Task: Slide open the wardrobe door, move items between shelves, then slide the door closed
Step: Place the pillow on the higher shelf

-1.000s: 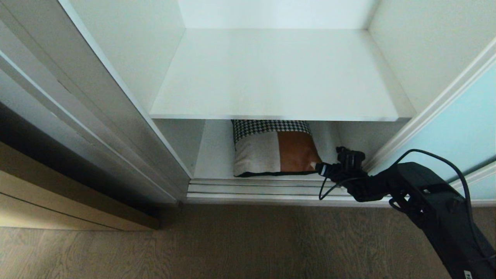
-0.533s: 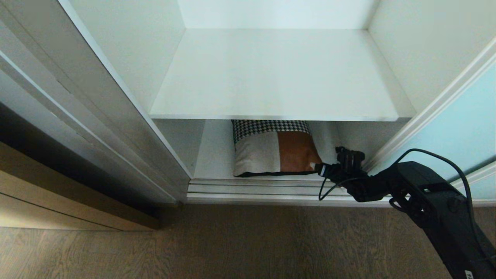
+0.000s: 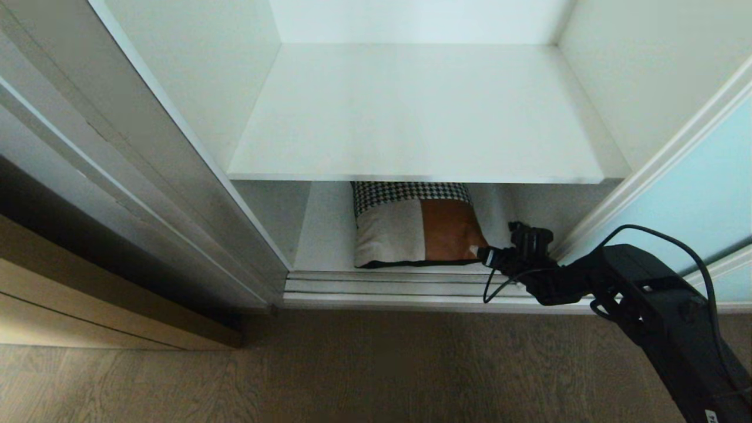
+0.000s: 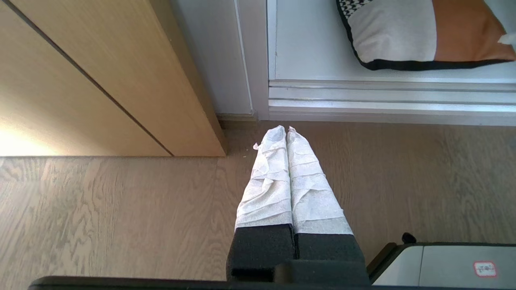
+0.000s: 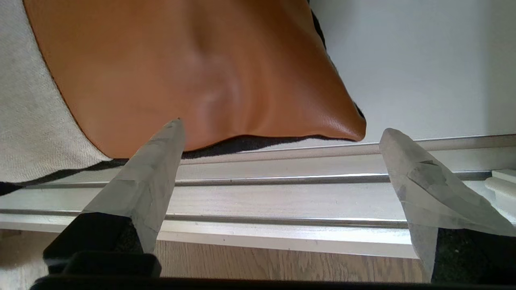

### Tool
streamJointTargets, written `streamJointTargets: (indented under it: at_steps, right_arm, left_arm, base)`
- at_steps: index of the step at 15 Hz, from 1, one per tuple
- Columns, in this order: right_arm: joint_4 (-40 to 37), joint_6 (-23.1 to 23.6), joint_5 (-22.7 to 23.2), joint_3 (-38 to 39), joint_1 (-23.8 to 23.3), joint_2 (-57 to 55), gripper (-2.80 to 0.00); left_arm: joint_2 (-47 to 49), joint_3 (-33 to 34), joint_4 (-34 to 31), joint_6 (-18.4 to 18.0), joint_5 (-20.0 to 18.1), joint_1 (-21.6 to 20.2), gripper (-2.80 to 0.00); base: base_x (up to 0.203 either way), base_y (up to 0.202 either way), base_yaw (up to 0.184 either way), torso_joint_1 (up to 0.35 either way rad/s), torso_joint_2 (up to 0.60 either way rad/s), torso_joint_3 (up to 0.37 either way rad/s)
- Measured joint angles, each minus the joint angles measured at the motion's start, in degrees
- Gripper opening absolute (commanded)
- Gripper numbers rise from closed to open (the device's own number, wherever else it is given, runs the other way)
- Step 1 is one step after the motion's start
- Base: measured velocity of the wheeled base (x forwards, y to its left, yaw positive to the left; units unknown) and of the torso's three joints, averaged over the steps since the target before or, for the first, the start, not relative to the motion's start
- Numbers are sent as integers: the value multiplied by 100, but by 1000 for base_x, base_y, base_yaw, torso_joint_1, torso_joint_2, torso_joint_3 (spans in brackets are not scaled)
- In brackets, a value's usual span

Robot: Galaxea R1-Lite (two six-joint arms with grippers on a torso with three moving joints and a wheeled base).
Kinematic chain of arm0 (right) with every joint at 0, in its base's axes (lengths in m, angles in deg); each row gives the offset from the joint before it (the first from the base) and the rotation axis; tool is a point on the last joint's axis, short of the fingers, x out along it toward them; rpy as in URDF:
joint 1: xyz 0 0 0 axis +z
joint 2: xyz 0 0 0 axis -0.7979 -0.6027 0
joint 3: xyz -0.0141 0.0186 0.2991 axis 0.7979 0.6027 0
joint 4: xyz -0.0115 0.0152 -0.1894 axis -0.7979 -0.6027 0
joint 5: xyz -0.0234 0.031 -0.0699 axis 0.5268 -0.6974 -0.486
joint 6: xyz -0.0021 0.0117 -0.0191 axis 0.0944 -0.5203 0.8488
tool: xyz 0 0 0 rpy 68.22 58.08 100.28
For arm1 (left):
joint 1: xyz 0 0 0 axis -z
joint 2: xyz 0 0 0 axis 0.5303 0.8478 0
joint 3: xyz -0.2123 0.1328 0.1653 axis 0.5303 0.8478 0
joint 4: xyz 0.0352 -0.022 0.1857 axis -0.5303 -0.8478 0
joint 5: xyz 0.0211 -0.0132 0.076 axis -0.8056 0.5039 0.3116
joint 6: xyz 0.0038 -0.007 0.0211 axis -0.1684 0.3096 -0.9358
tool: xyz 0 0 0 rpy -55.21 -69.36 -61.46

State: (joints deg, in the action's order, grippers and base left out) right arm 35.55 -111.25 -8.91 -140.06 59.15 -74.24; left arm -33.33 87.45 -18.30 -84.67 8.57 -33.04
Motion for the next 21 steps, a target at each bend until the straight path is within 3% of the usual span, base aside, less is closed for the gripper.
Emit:
streamJointTargets:
  at_steps: [10,16,21]
  right_arm:
    - [-143,5,-2,-106,61,-171,0]
    - [-197,-4,-11,-262,61,-254,0]
    - [-413,29,-13,-268,61,-279,0]
  left_arm:
    - [0,0,3,30,45,7,-280]
    - [0,0,8,34,52,4,-280]
    - [0,0,13,99,83,2,-280]
  base:
    - [0,0,0,0,0,0]
    - [173,0,1,3,2,1]
    - [20,0,0,2,0,0]
